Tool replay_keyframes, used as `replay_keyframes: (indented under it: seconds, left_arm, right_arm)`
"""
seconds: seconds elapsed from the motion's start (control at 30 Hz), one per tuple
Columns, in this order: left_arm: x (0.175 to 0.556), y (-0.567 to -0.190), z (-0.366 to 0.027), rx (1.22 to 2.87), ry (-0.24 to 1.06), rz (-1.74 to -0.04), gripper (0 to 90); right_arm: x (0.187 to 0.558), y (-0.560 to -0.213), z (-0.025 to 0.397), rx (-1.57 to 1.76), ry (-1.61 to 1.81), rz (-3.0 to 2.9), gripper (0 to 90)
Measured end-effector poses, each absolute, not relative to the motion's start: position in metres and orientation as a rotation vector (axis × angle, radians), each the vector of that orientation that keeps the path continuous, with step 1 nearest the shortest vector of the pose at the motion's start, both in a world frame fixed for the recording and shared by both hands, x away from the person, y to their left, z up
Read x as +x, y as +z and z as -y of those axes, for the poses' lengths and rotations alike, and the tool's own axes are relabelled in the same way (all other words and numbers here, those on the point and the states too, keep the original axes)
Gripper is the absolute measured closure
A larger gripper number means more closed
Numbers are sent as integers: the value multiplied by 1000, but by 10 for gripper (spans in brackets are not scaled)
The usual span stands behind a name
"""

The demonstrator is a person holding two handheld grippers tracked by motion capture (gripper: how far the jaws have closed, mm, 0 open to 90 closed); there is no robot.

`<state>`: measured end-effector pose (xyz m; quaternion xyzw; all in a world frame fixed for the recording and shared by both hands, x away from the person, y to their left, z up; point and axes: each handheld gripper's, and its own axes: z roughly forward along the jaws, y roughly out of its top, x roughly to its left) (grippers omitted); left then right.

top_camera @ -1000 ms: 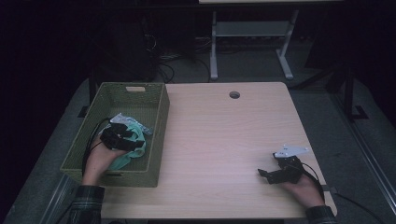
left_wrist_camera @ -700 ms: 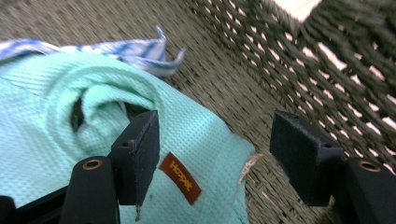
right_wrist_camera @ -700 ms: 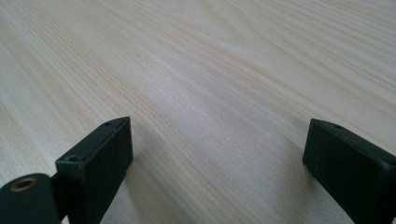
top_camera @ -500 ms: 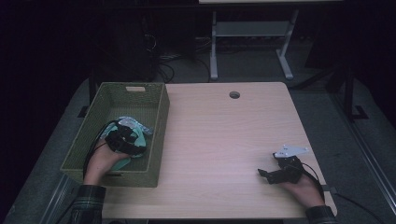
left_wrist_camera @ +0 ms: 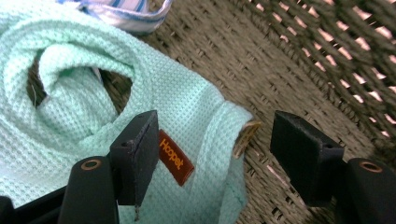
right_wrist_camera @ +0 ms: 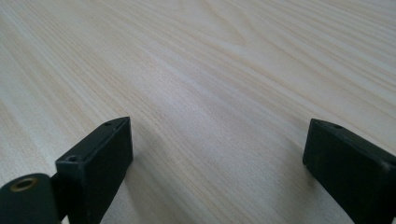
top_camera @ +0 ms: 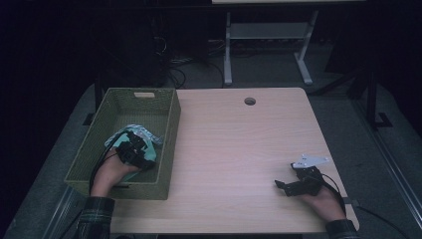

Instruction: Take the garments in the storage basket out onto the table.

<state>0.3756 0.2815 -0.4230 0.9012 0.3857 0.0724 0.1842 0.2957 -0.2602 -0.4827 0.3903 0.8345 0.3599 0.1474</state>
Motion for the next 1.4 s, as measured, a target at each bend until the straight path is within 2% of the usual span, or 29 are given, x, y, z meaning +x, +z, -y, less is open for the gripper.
replay_keyframes:
  seconds: [0.23, 0.27, 0.33, 0.47, 0.53, 0.57, 0.6, 0.7, 0.83, 1.03, 1.4]
  left_arm:
    - [376, -426, -280, 2576, 209, -1104, 336]
    - [376, -426, -281, 2581, 223, -1110, 384]
    - [377, -426, -281, 2581, 225, -1118, 410]
    - [377, -424, -283, 2567, 235, -1151, 521]
    - [377, -423, -283, 2569, 227, -1157, 639]
    - [377, -422, -283, 2565, 232, -1164, 639]
    - [377, -421, -284, 2554, 219, -1177, 735]
    - [378, -419, -285, 2543, 194, -1197, 815]
    - [377, -418, -286, 2525, 187, -1212, 859]
    - [377, -412, -292, 2446, 155, -1214, 868]
    - [374, -393, -313, 2157, 113, -1174, 867]
  right_arm:
    - [296, -483, 260, 1123, 1035, -2401, 80]
    - [296, -483, 260, 1123, 1035, -2401, 80]
    - [296, -483, 260, 1123, 1035, -2401, 80]
    - [296, -483, 260, 1123, 1035, -2401, 80]
    - [296, -483, 260, 1123, 1035, -2401, 80]
    - [296, -483, 260, 1123, 1035, -2401, 81]
    - [296, -483, 260, 1123, 1035, -2401, 81]
    - [296, -483, 260, 1123, 1035, -2401, 81]
    - [296, -483, 260, 1124, 1035, -2401, 81]
    - [296, -483, 260, 1123, 1035, -2401, 80]
    - [296, -483, 260, 1124, 1035, -2401, 81]
